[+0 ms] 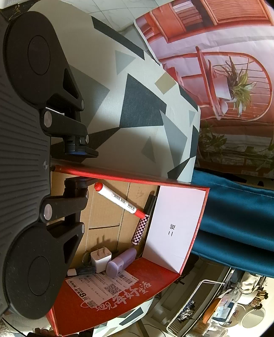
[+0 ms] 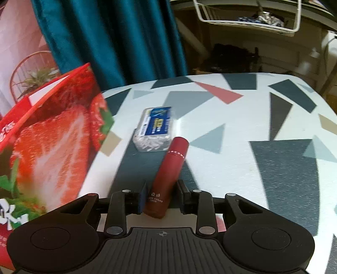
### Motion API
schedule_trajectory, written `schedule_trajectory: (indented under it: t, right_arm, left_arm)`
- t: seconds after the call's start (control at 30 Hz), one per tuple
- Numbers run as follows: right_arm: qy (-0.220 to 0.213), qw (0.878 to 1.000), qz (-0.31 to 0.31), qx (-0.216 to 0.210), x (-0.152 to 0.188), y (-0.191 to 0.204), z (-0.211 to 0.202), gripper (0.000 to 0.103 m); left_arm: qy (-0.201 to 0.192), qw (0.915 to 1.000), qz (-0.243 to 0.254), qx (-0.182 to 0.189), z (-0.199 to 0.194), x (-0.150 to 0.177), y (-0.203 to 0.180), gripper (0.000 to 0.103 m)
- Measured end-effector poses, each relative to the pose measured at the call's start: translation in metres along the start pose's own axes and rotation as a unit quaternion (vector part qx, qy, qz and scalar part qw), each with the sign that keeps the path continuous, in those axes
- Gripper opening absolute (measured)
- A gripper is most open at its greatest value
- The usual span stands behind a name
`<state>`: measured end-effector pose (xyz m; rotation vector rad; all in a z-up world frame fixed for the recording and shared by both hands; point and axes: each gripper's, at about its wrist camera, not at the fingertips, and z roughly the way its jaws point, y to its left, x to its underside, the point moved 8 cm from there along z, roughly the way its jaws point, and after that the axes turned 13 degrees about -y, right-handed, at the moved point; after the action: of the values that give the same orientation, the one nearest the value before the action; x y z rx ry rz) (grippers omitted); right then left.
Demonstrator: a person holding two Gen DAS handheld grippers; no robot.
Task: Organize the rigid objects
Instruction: 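Close the right tool on the red lipstick tube and lift it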
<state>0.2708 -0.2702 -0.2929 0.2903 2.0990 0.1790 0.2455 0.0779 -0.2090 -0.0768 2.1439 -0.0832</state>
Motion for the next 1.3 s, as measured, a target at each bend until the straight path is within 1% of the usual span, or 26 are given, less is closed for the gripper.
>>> schedule_trajectory:
  t: [0.07,0.23,0.33,0.4,0.47,0.53,0.57,0.63,0.7,0.77,0.93,1.0,1.13,1.3]
  right_arm:
    - [0.005,1.000,-0.006,-0.012,0.000,0.007,0.001,0.031]
    - [0.012,0.999,-0.017,-0.044,0.002,0.024,0.004,0.040]
    - [0.017,0.998,-0.024,-0.062,0.003,0.033,0.005,0.042]
    - [0.018,0.996,-0.039,-0.073,0.002,0.039,0.004,0.042]
    - [0.015,0.994,-0.070,-0.084,0.000,0.045,0.001,0.046]
    - [0.008,0.987,-0.130,-0.098,-0.004,0.053,-0.005,0.068]
    - [0.003,0.982,-0.163,-0.099,-0.006,0.055,-0.007,0.073]
    - [-0.001,0.972,-0.211,-0.102,-0.009,0.056,-0.010,0.101]
    - [0.000,0.965,-0.239,-0.108,-0.011,0.054,-0.010,0.102]
    - [0.013,0.959,-0.263,-0.107,-0.012,0.050,-0.005,0.102]
    - [0.033,0.948,-0.298,-0.105,-0.010,0.041,0.014,0.102]
    - [0.031,0.947,-0.297,-0.115,-0.009,0.041,0.020,0.102]
    - [0.038,0.950,-0.283,-0.131,-0.011,0.039,0.027,0.102]
    - [0.054,0.952,-0.268,-0.138,-0.008,0.036,0.037,0.102]
  left_arm:
    - [-0.001,1.0000,0.002,-0.001,0.000,0.000,0.000,0.019]
    - [-0.002,1.0000,0.001,0.002,0.000,0.000,0.000,0.018]
    - [-0.002,1.0000,0.002,0.002,0.000,0.000,0.000,0.018]
    - [-0.002,1.0000,0.002,0.002,0.000,0.000,0.000,0.018]
    - [-0.002,1.0000,0.003,0.002,0.000,0.000,0.000,0.018]
    - [-0.002,1.0000,0.003,0.002,0.000,0.000,0.000,0.018]
    - [-0.002,1.0000,0.003,0.002,0.000,0.000,0.000,0.018]
    - [-0.002,1.0000,0.002,0.002,0.000,0.000,0.000,0.018]
    - [-0.002,1.0000,0.002,0.001,0.000,0.000,0.000,0.018]
    - [-0.002,1.0000,0.002,0.001,0.000,0.000,0.000,0.018]
    - [-0.001,1.0000,0.005,0.001,-0.001,0.000,0.001,0.018]
    - [-0.001,1.0000,0.006,0.000,-0.001,0.000,0.001,0.018]
    - [-0.001,1.0000,0.006,0.000,0.000,0.000,0.001,0.018]
    - [-0.001,1.0000,0.008,-0.001,-0.001,0.000,0.001,0.018]
